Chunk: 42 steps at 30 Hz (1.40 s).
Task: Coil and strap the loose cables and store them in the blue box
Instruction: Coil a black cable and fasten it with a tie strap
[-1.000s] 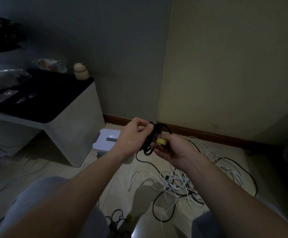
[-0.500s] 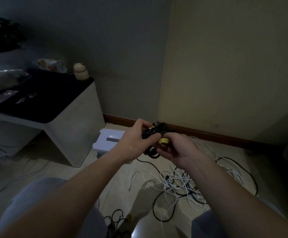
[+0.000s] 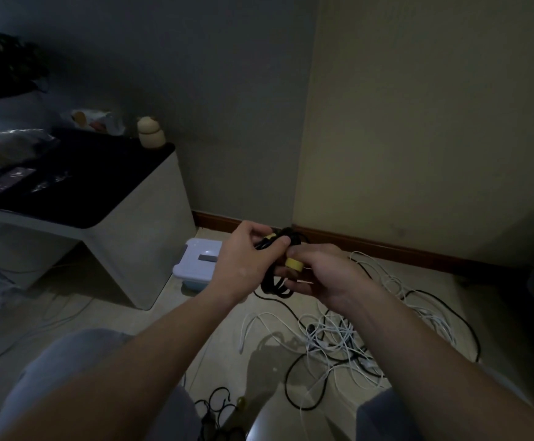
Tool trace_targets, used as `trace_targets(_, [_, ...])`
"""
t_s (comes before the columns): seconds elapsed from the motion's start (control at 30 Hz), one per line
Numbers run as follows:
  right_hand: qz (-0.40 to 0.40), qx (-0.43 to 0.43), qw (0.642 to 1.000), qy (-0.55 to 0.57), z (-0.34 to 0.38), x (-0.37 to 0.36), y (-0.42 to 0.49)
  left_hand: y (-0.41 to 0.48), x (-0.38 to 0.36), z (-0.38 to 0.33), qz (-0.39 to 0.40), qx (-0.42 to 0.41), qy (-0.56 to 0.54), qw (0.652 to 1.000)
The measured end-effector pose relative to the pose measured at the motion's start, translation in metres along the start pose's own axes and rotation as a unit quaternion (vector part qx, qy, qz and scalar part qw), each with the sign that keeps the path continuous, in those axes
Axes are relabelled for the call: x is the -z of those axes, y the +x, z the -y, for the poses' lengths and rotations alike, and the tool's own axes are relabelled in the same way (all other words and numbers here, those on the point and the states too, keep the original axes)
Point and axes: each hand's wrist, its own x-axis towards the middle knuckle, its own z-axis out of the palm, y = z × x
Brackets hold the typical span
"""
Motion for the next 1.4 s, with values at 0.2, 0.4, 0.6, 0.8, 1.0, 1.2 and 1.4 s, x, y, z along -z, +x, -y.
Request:
trace_targets(0.2, [0.000, 0.015, 1.000, -0.012, -0.004, -0.004, 0.002, 0.002, 0.001, 0.000, -0.020, 0.023, 0.007, 1.000])
trace_targets(0.4, [-0.039, 0.066, 0.986, -0.145, 0.003, 0.004, 0.005, 0.000, 0.002, -0.003, -0.021, 0.028, 0.047, 0.998])
trace_targets(0.6, [0.088, 0.062, 0.991, -0.085, 0.016, 0.013, 0.002, -0.003, 0.003, -0.008, 0.028, 0.044, 0.034, 0.998])
trace_targets(0.8, [0.169, 0.106, 0.970, -0.139, 0.021, 0.026, -0.004, -0.003, 0.010, -0.015, 0.076, 0.052, 0.021, 0.996])
trace_targets(1.0, [0.122, 0.219, 0.916, -0.314, 0.027, 0.032, -0.001, -0.006, 0.007, -0.008, 0.141, 0.052, 0.018, 0.988])
trace_targets(1.2, [0.082, 0.278, 0.899, -0.327, 0.030, 0.036, 0.006, -0.005, 0.008, -0.009, 0.190, 0.041, 0.003, 0.981])
trace_targets(1.4, [0.061, 0.304, 0.896, -0.317, 0.025, 0.032, 0.010, -0.004, 0.008, -0.010, 0.199, 0.041, -0.018, 0.979])
